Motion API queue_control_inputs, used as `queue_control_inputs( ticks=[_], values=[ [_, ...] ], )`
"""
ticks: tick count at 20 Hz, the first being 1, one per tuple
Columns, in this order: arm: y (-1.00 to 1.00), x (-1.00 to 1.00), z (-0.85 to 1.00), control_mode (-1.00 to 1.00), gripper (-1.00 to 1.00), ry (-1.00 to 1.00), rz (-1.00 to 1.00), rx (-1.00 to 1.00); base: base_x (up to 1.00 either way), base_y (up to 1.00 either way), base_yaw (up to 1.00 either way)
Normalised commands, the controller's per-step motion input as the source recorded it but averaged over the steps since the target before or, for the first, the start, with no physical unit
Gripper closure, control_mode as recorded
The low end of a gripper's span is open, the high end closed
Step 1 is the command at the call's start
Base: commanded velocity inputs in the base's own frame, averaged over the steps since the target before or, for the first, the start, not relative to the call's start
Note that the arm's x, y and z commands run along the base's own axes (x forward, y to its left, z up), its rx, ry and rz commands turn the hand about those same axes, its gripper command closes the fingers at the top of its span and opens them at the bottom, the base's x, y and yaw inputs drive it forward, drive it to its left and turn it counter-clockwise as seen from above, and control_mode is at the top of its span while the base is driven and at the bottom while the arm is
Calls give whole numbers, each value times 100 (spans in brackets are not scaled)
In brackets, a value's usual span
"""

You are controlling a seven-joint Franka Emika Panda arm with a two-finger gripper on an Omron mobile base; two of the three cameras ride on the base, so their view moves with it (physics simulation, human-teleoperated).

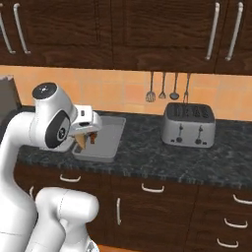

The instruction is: Place one sweet potato and one chicken drumstick in each tupperware on the nearby counter, to pack two identical lunches.

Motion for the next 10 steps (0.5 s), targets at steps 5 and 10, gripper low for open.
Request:
queue_control_inputs(
  ticks=[5,10],
  values=[
    [0,0,0,100,100,0,0,0,89,46,7],
    [2,13,-50,-100,100,1,0,2,22,4,2]
  ],
)
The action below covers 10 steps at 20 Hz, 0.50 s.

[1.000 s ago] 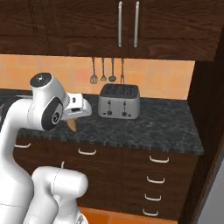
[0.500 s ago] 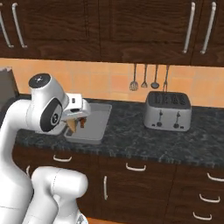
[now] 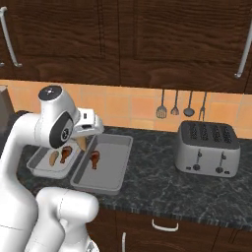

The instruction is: Place one sweet potato and one chicken drumstick in each tupperware on the nearby counter, to pack two identical lunches.

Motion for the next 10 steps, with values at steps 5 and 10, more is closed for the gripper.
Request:
queue_control_inputs(
  ticks=[5,10],
  values=[
    [1,68,-100,-100,100,0,-6,7,0,0,0],
    [0,81,-75,-100,100,14,-29,1,0,0,0]
  ],
)
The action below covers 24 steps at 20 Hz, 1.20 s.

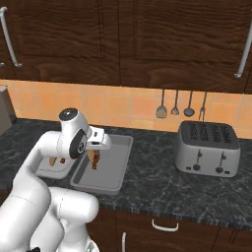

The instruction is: Place one sweet potato and one chicken drumstick in each tupperware on the nearby counter, to pack two identical lunches.

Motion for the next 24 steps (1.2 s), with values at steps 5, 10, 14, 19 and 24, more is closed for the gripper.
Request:
queue_control_inputs(
  ticks=[5,10,14,19,24],
  values=[
    [-33,37,-29,-100,100,13,-3,13,0,0,0],
    [-8,50,-58,-100,100,21,1,6,0,0,0],
    [0,42,-73,-100,100,11,1,0,0,0,0],
    [-1,11,-70,-100,100,4,4,0,0,0,0],
    [0,2,-48,-100,100,1,2,0,0,0,0]
  ],
)
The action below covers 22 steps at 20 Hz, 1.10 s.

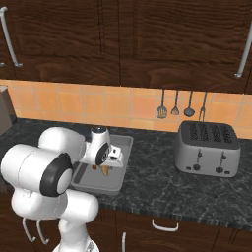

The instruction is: Place one sweet potato and one chicken drumstick in each tupperware on the nearby counter, to pack two identical lunches.

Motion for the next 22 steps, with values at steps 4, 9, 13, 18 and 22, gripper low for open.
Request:
queue_control_inputs(
  ticks=[4,9,13,18,22],
  values=[
    [0,0,-48,-100,-100,0,0,0,0,0,0],
    [0,-19,7,-100,-100,-8,0,0,0,0,0],
    [9,-54,47,-100,-100,-22,0,0,0,0,0],
    [14,-71,57,-100,-100,-20,0,0,0,0,0],
    [15,-93,77,-100,-100,-17,0,0,0,0,0]
  ],
)
